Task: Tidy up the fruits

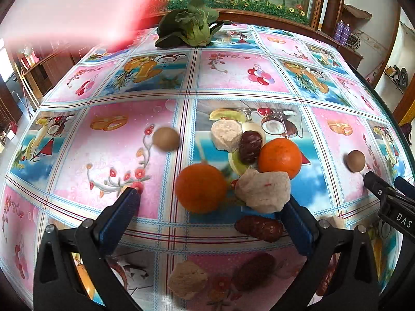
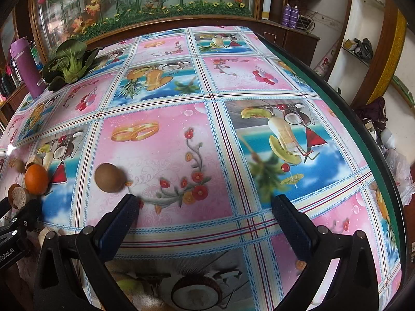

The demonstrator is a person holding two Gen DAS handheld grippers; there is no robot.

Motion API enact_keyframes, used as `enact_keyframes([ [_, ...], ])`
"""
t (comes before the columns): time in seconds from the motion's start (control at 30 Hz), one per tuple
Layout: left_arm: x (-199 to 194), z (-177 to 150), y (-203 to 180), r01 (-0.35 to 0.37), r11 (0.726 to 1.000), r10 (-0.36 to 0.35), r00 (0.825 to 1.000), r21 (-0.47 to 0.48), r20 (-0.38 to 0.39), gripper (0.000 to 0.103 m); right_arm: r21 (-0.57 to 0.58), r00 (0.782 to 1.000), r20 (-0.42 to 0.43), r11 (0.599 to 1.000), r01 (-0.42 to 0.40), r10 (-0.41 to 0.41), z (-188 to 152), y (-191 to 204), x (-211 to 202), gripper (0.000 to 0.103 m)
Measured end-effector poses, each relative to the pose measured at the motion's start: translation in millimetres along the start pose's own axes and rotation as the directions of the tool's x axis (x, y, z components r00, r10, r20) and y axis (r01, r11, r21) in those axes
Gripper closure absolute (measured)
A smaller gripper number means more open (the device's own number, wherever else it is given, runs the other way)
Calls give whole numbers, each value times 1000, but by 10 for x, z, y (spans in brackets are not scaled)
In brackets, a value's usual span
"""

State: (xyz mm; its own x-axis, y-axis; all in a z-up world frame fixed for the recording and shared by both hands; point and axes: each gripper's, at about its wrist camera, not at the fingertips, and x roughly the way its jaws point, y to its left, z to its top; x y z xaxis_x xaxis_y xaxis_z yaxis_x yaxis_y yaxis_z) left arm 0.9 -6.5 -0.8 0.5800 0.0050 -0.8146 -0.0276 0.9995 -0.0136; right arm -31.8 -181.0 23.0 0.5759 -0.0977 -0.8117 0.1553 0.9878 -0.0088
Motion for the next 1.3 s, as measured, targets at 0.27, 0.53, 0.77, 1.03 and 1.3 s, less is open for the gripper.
enact_keyframes([
  [0.27,-2,-6,4,1,1000,-1,1000,-1,1,0,0,1000,0,1000,0,0,2,0,3,0],
  [0.53,-3,0,18,1,1000,-1,1000,-1,1,0,0,1000,0,1000,0,0,1,-3,-3,0],
  [0.77,-3,-1,18,2,1000,-2,1000,-1,2,0,0,1000,0,1000,0,0,4,3,-1,0],
  [1.03,-3,-4,19,2,1000,-2,1000,-1,2,0,0,1000,0,1000,0,0,3,1,-1,0],
  [1.3,-11,-8,28,-4,1000,4,1000,-5,-1,0,2,1000,1,1000,2,-2,8,1,1,0],
])
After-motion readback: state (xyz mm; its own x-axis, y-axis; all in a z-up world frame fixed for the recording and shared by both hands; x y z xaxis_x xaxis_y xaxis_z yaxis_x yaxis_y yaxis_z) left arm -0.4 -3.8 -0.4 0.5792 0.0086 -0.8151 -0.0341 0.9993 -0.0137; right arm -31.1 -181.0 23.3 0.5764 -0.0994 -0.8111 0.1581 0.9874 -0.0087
